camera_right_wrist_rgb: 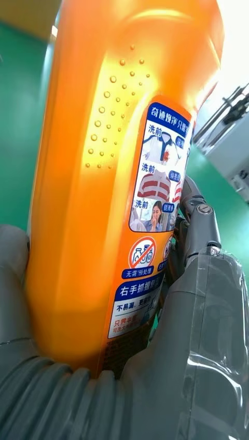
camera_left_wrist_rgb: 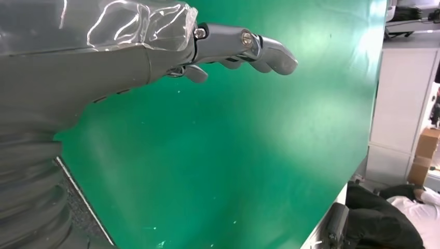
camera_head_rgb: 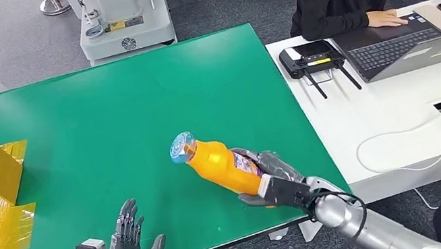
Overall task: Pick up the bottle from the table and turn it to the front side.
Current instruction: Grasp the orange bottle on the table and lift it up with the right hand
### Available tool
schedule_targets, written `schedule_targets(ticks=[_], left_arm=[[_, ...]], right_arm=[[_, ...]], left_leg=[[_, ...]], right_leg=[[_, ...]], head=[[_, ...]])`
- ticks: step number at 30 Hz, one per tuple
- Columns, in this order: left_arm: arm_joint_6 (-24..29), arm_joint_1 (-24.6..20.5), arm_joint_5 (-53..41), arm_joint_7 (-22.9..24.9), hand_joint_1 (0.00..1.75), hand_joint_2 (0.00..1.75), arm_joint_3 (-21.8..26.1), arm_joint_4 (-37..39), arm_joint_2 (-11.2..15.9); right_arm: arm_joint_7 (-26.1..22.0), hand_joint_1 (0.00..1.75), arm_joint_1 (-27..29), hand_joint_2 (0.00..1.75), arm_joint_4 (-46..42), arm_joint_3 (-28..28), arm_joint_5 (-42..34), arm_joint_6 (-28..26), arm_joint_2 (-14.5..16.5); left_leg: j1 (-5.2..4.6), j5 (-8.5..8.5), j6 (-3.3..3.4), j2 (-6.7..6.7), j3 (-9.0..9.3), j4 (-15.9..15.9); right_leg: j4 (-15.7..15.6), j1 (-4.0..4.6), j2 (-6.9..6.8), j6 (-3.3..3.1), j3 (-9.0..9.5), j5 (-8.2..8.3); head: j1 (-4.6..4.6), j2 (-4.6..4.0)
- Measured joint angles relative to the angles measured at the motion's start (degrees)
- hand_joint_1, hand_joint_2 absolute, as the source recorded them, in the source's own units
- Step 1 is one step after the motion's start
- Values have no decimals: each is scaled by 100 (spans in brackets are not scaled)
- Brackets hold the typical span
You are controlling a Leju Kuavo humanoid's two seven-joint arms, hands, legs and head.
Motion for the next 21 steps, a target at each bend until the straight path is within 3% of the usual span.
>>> schedule_targets(ticks=[8, 13, 21], left_arm=[[-90, -48, -140, 163, 0, 175, 1, -54, -99], [-345, -114, -393, 309, 0, 175, -1, -56, -251], [-278, -532, -912, 82, 0, 175, 2, -244, -338]], right_arm=[[-44, 175, 689, 175, -686, -388, 148, -376, 647], [-43, 175, 1061, 175, -1034, -976, 306, -526, 1032], [-320, 175, 1068, 175, -1215, -1645, 350, -416, 1531]], left_leg=[[1, 2, -2, 4, 2, 0], [-1, 3, -3, 5, 0, 0], [-2, 4, -3, 6, 0, 3]], right_leg=[[0, 0, 6, -1, -6, 0], [1, -2, 6, 0, -5, 1], [1, -3, 8, -3, -5, 6]], head=[[-3, 0], [-1, 0], [-2, 0]])
